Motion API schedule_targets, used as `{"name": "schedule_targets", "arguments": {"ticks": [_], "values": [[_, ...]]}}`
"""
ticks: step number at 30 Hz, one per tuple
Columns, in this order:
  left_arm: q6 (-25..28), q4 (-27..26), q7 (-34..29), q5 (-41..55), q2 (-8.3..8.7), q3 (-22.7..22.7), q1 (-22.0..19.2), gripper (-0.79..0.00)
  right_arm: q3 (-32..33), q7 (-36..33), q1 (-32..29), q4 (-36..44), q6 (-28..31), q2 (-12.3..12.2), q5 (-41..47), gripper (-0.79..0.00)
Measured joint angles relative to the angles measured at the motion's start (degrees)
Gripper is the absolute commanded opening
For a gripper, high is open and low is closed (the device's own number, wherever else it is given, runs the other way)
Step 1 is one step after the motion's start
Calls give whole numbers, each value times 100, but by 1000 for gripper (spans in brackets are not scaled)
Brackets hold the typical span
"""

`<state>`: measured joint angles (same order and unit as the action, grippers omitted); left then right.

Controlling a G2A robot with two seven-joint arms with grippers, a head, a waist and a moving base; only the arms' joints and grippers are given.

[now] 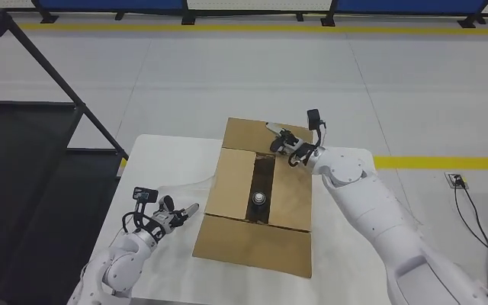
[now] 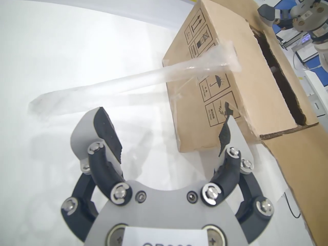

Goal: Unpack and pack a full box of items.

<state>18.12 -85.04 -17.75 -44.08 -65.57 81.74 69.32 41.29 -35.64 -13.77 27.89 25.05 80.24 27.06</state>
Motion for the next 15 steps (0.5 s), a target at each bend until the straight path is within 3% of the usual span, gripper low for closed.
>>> {"name": "schedule_targets", "arguments": {"ticks": [5,15], "values": [[-48,74,23,-122,-26,-193,-105,0,161,-675,-266,488,58,-186,-247,0],[144,77,62,-304,-37,-382,-86,0,524,-1784,-727,1538,-631,-512,-541,0]]}}
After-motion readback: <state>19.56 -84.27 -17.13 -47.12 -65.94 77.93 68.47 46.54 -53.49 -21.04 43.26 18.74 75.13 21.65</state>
